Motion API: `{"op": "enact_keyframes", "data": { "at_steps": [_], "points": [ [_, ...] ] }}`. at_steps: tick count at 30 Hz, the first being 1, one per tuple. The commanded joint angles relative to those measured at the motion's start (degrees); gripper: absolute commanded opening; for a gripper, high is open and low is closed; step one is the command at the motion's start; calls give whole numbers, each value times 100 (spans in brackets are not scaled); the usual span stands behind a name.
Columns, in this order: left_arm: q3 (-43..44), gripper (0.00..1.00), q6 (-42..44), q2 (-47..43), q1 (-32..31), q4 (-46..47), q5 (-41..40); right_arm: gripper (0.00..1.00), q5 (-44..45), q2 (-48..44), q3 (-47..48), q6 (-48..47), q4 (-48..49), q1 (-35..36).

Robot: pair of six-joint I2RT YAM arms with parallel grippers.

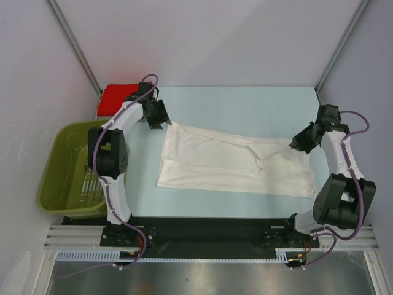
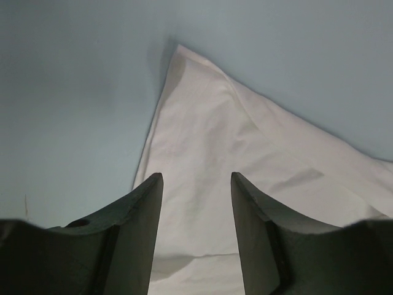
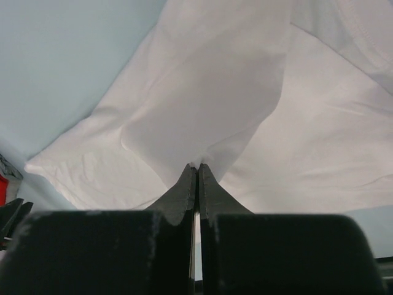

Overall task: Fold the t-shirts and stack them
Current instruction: Fold the tshirt

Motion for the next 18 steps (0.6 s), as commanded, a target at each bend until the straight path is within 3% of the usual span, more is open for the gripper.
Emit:
{"op": "enact_keyframes", "data": {
  "at_steps": [1, 11, 18],
  "points": [
    [170, 53, -361, -187, -61, 213, -31, 0, 50, -78, -60, -40, 37, -13],
    [548, 56, -827, 418, -105, 486, 14, 0, 78, -17, -272, -111, 37, -48],
    [944, 50, -1433, 840, -175, 591, -285, 0, 60, 194, 10, -137, 37, 49]
  ]
}}
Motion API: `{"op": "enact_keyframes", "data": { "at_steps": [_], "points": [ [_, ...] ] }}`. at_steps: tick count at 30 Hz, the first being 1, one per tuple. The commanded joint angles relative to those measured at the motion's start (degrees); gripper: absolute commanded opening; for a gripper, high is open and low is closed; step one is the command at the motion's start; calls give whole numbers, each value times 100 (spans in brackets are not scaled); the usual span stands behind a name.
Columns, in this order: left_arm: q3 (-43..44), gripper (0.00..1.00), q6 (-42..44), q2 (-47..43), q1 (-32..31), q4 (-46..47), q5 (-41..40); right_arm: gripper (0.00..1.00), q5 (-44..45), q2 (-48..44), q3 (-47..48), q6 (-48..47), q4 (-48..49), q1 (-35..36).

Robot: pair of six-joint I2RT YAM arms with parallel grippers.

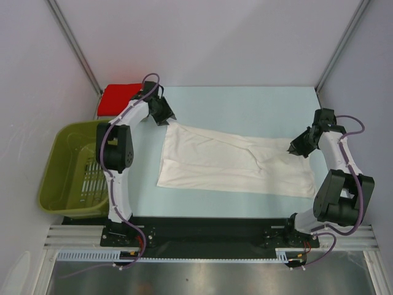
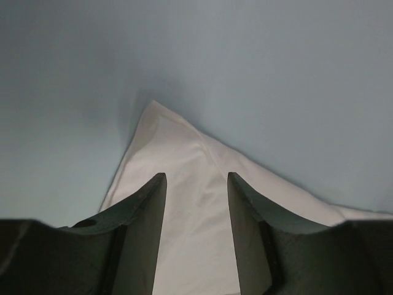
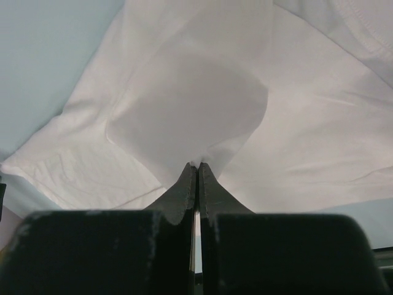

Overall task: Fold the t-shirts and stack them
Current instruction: Fold the tshirt

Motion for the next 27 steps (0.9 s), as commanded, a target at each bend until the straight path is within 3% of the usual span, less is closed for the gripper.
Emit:
{"op": "enact_keyframes", "data": {
  "at_steps": [1, 3, 20, 27],
  "points": [
    [400, 50, -504, 153, -88, 181, -373, 0, -17, 74, 318, -89, 54, 42],
    [400, 50, -593, 188, -140, 303, -679, 0, -25, 92, 336, -98, 54, 51],
    [356, 50, -1173, 609, -193, 480, -699, 0, -52, 241, 512, -133, 19, 68],
    [523, 38, -1200, 961, -219, 436, -611, 0, -69, 338, 670, -98, 1, 86]
  ]
}}
